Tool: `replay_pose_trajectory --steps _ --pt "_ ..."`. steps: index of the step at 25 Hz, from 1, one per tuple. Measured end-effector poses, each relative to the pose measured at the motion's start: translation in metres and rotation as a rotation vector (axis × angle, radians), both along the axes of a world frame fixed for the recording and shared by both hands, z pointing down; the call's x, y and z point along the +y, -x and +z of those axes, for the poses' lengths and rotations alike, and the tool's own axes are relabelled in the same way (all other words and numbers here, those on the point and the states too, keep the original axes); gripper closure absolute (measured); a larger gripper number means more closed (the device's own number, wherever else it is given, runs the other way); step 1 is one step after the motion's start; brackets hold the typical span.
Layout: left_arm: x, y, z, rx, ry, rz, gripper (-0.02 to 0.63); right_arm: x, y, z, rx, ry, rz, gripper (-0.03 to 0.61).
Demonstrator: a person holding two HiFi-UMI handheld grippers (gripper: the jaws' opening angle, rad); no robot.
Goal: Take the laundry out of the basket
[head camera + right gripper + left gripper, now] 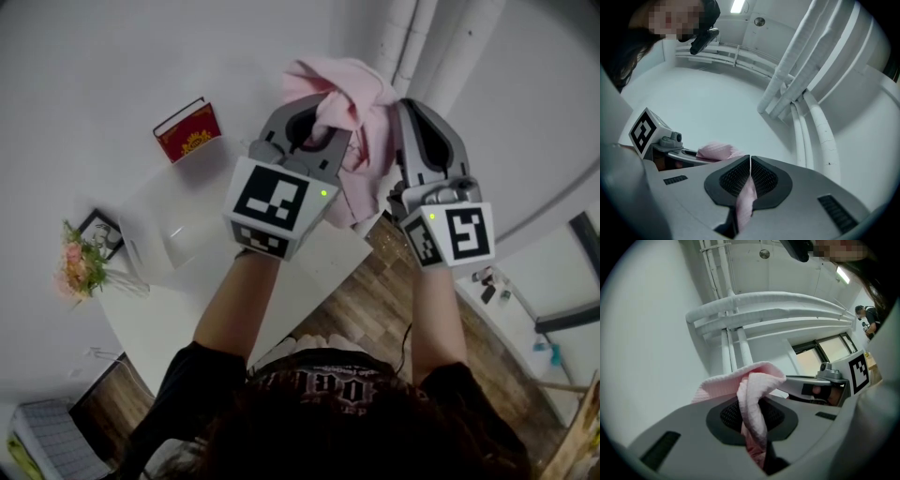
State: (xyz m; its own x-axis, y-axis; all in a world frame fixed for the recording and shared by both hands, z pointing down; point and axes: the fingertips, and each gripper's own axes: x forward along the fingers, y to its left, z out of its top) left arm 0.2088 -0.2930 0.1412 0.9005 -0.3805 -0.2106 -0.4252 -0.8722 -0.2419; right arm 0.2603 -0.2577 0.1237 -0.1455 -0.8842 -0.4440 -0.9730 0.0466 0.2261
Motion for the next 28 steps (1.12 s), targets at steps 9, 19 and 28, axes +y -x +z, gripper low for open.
replay_pose_trajectory --steps 9,19,28 --pt "0.016 -0.026 0.015 0.015 0.023 0.04 0.569 0.022 -0.024 0.006 -0.015 0.003 0.057 0.551" --pt "0.031 -0.051 0.041 0.012 0.066 0.088 0.569 0.037 -0.044 0.028 -0.044 0.036 0.094 0.551" --pt "0.044 -0.068 0.049 0.017 0.089 0.14 0.569 0.046 -0.058 0.039 -0.054 0.055 0.122 0.549"
